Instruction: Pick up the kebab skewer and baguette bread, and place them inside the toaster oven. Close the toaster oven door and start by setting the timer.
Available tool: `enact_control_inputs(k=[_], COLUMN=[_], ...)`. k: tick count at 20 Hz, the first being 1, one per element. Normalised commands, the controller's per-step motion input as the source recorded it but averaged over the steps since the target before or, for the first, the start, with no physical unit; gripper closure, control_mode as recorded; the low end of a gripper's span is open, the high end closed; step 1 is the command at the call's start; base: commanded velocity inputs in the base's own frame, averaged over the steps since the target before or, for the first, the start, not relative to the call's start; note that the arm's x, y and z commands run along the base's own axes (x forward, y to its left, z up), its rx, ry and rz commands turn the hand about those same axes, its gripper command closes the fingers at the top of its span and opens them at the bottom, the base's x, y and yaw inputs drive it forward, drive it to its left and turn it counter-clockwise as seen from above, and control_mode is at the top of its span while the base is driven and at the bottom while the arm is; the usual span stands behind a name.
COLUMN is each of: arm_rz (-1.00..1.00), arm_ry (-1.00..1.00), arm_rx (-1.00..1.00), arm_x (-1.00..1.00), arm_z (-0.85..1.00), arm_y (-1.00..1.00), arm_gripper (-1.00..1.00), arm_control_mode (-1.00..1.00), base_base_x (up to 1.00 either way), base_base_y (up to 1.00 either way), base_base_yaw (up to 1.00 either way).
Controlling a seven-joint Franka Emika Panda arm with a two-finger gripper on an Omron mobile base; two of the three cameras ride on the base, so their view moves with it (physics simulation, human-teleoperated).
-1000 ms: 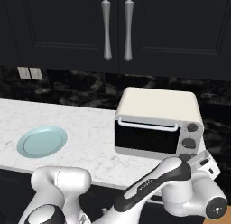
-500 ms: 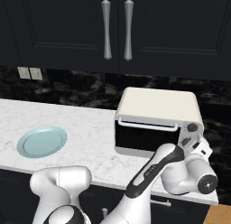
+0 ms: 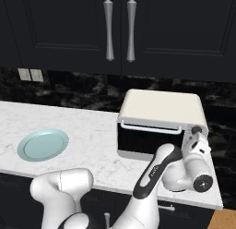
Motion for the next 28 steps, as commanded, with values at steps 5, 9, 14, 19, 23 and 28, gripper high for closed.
enact_control_inputs(k=[5,9,14,19,23,28], arm_rz=[0.0,0.0,0.0,0.01,0.0,0.0], arm_ry=[-0.15,-0.13,-0.12,-0.13,-0.15,-0.16], arm_rx=[-0.1,-0.1,-0.12,-0.09,-0.08,-0.09], arm_x=[0.0,0.0,0.02,0.0,0.0,0.0], arm_z=[-0.08,-0.05,-0.08,-0.06,0.0,0.04], arm_y=[-0.32,-0.42,-0.1,0.0,0.0,0.0], arm_gripper=[-1.0,-1.0,-1.0,-1.0,-1.0,-1.0], arm_control_mode=[-1.0,-1.0,-1.0,-1.0,-1.0,-1.0], base_base_x=[0.0,0.0,0.0,0.0,0.0,0.0], base_base_y=[0.0,0.0,0.0,0.0,0.0,0.0], base_base_yaw=[0.0,0.0,0.0,0.0,0.0,0.0])
